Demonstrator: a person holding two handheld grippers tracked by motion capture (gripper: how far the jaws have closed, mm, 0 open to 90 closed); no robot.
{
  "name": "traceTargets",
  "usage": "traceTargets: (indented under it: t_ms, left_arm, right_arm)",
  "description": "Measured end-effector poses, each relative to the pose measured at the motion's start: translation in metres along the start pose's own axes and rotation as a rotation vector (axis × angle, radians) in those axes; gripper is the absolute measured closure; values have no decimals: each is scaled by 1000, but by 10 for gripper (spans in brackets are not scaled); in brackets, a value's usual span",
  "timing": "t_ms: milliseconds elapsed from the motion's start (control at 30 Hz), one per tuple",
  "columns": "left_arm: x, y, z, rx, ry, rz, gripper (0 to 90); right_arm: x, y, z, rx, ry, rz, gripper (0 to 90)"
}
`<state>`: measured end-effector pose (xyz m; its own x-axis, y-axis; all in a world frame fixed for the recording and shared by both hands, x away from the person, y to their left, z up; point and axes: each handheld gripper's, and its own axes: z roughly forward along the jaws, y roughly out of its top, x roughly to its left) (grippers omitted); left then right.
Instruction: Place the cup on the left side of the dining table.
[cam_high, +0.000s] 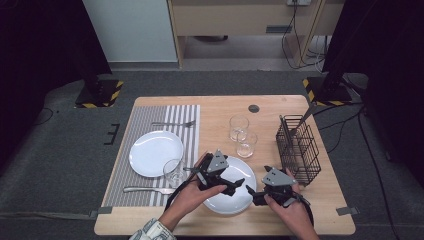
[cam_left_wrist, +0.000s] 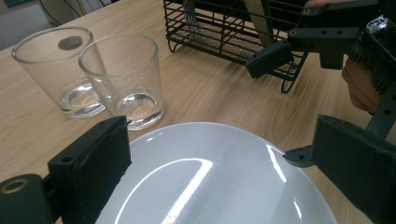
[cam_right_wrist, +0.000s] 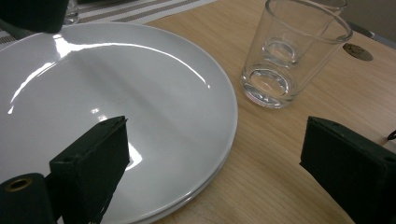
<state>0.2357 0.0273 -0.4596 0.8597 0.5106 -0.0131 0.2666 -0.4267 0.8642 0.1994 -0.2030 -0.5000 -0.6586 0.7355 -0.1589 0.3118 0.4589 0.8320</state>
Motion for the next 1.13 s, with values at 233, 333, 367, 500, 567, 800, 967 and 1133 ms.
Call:
traceTargets:
  t_ms: [233, 333, 367, 500, 567, 800, 967, 1133]
  left_arm:
    - [-5, -14, 9, 19, -4, -5, 48]
    - [-6, -20, 12, 28, -2, -12, 48]
    - [-5, -23, 13, 48, 11, -10, 48]
    - [-3, -32, 14, 75, 16, -24, 53]
    - [-3, -35, 15, 85, 20, -29, 54]
    - [-6, -43, 17, 125, 3, -23, 58]
    - [-11, -45, 22, 138, 6, -29, 59]
    - [-13, -44, 23, 144, 5, -16, 60]
  right_arm:
    - [-1, -1, 0, 0, -2, 3, 79]
    - [-1, -2, 1, 3, -3, 4, 79]
    - [-1, -2, 1, 3, -3, 6, 79]
    - [-2, -2, 1, 1, -4, 12, 79]
    - [-2, -2, 1, 2, -4, 12, 79]
    - [-2, -2, 1, 1, -4, 14, 79]
    - [-1, -2, 2, 1, -1, 13, 79]
    - [-2, -3, 1, -1, -3, 19, 79]
